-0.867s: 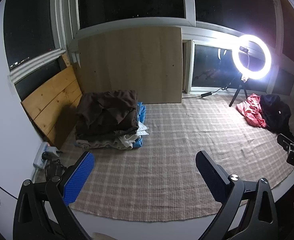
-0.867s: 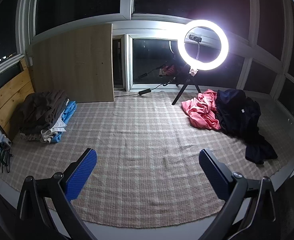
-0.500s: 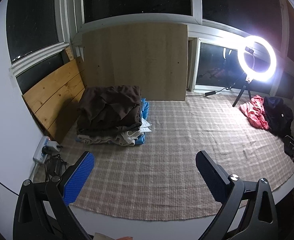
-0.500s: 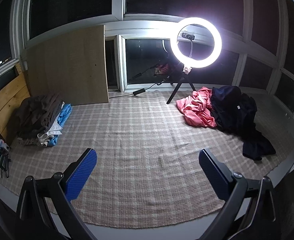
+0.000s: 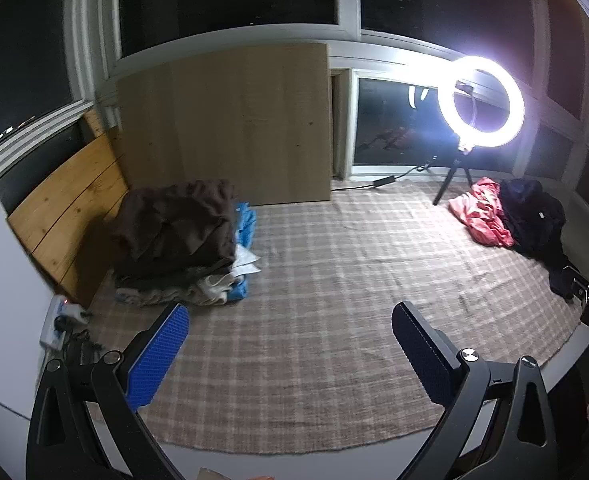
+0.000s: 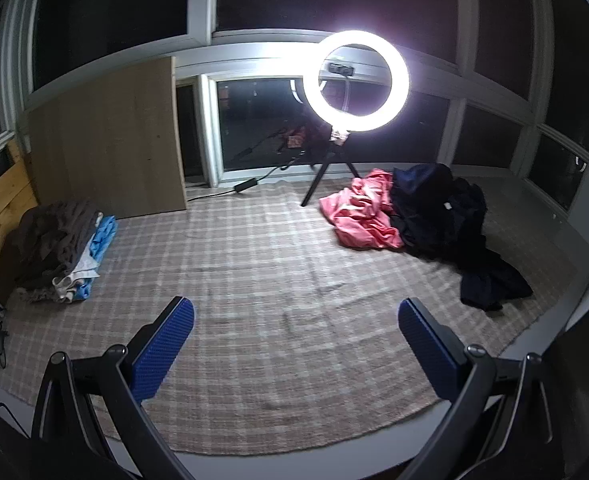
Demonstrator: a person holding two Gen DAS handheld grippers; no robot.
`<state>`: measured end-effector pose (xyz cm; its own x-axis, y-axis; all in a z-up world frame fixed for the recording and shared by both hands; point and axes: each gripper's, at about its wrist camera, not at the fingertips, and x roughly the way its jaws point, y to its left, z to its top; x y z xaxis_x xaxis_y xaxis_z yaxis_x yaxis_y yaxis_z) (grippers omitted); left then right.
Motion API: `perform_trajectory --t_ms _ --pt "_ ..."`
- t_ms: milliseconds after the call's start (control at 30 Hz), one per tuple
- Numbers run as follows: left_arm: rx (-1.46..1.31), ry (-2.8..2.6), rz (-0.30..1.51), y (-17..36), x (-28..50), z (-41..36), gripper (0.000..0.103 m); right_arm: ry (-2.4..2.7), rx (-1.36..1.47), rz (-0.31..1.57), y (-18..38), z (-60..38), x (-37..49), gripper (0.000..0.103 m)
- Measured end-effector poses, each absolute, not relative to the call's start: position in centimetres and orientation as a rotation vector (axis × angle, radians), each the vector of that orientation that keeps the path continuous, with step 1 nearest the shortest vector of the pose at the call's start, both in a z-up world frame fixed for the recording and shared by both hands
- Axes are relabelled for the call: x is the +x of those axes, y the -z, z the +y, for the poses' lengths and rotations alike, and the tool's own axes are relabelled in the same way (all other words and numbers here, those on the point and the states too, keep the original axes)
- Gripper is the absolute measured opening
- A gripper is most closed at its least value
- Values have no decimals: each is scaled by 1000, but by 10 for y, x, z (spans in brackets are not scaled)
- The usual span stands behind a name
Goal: Fold clothes
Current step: 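Move both tools toward the heap of clothes by the ring light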
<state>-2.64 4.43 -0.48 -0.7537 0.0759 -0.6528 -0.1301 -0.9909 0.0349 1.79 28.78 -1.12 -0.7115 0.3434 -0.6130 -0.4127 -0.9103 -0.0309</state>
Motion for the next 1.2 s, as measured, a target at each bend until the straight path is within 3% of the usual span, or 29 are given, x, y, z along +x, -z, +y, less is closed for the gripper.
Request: perform_trajectory --t_ms 1200 --pt "-975 -2472 318 8 -54 201 102 -2296 -837 270 22 385 76 103"
